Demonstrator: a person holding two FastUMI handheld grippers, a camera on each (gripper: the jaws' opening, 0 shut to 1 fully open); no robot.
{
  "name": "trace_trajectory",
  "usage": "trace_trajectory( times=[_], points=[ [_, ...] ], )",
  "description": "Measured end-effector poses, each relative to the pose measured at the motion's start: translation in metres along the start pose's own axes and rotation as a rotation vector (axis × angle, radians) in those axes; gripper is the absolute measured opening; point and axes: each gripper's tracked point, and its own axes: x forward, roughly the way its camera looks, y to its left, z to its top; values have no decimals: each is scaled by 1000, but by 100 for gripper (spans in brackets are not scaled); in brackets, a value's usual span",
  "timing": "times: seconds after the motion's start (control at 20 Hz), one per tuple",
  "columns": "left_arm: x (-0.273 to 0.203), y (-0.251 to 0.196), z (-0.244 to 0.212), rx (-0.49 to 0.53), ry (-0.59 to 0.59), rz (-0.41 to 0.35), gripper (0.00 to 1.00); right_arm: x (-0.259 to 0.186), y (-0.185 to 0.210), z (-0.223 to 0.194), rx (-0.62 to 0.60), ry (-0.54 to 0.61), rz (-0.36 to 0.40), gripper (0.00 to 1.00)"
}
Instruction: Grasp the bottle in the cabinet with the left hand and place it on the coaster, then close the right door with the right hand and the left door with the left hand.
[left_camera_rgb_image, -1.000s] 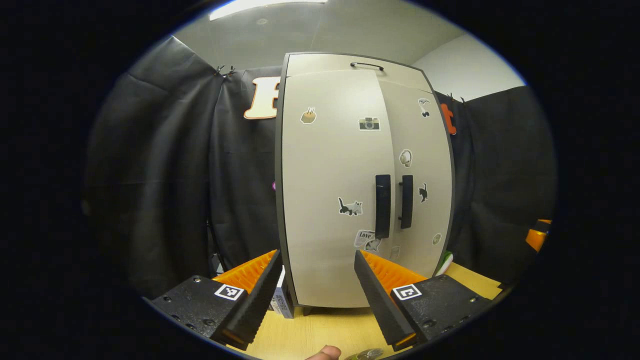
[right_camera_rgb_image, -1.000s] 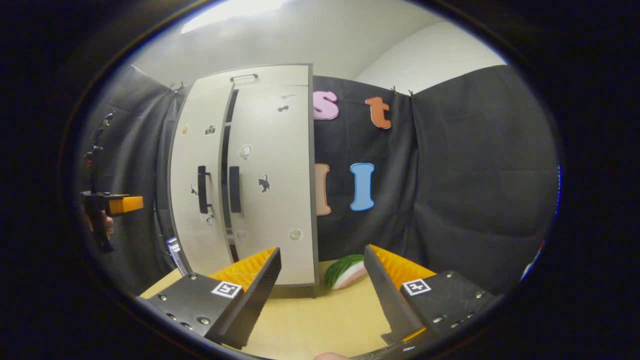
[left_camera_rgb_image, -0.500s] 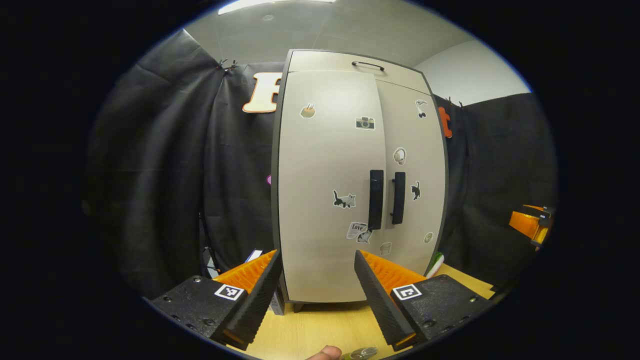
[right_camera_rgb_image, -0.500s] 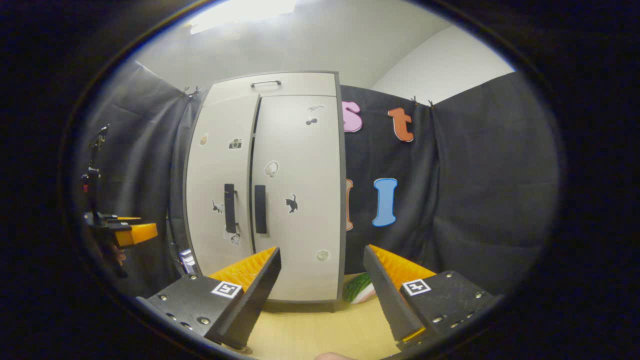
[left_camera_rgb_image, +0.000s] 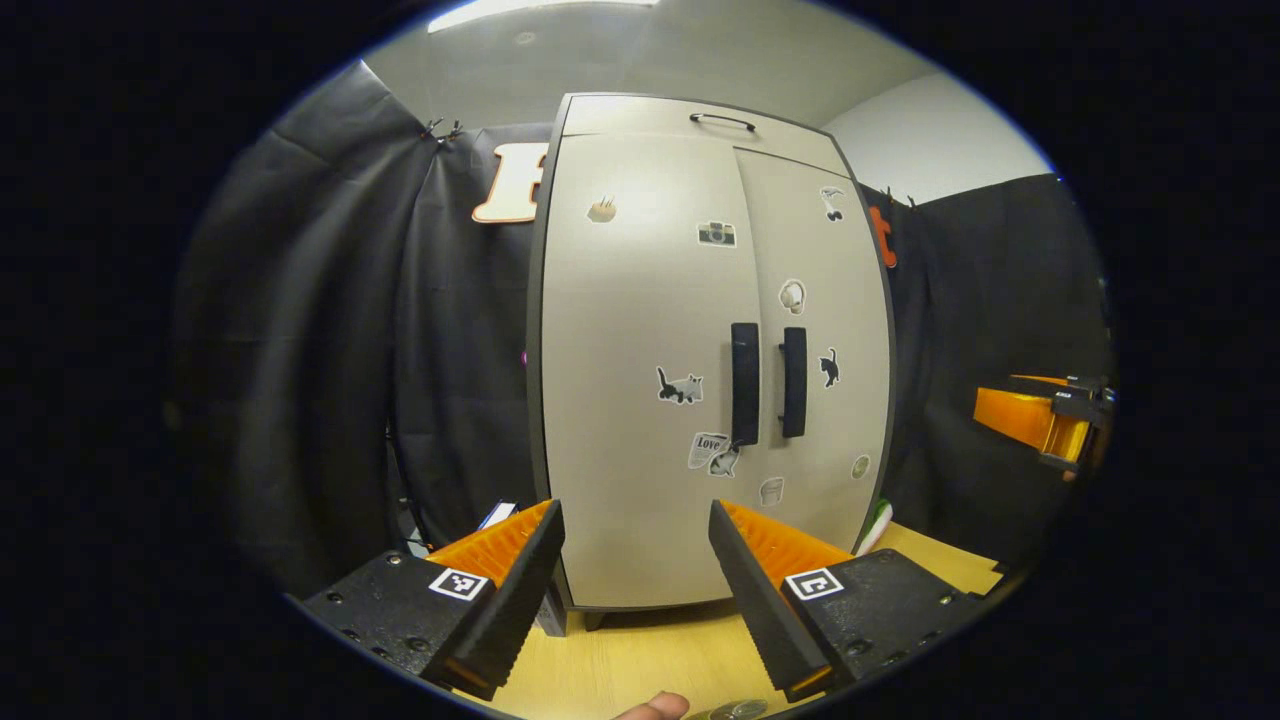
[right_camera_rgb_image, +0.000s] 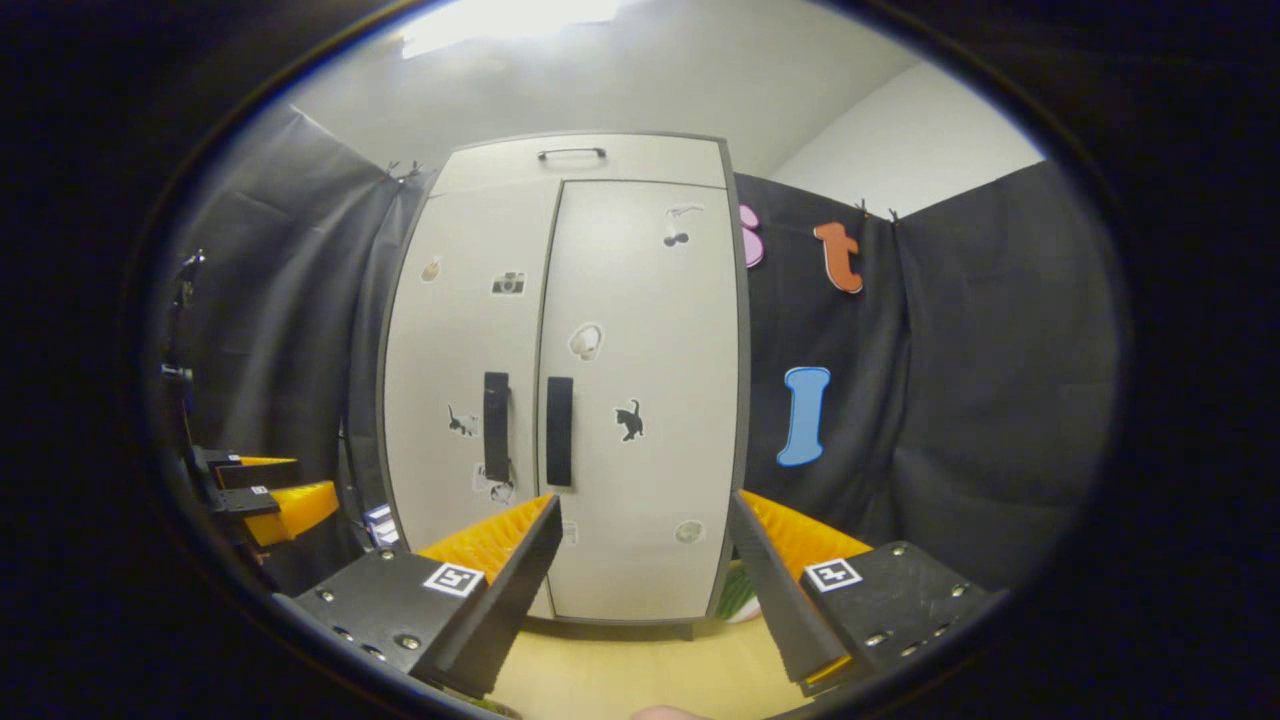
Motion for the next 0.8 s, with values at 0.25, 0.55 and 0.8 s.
trace_trajectory(
  times=[0.25,0.55,0.8],
  points=[
    [12,-4,-6,11,-27,-8,89,7,11,-10,21,-3,1,100],
    [16,-43,5,48,-70,-15,93,4,-11,-4,59,-20,25,100],
    [14,-88,23,6,-98,-1,94,-5,-58,12,69,-50,38,100]
  ],
)
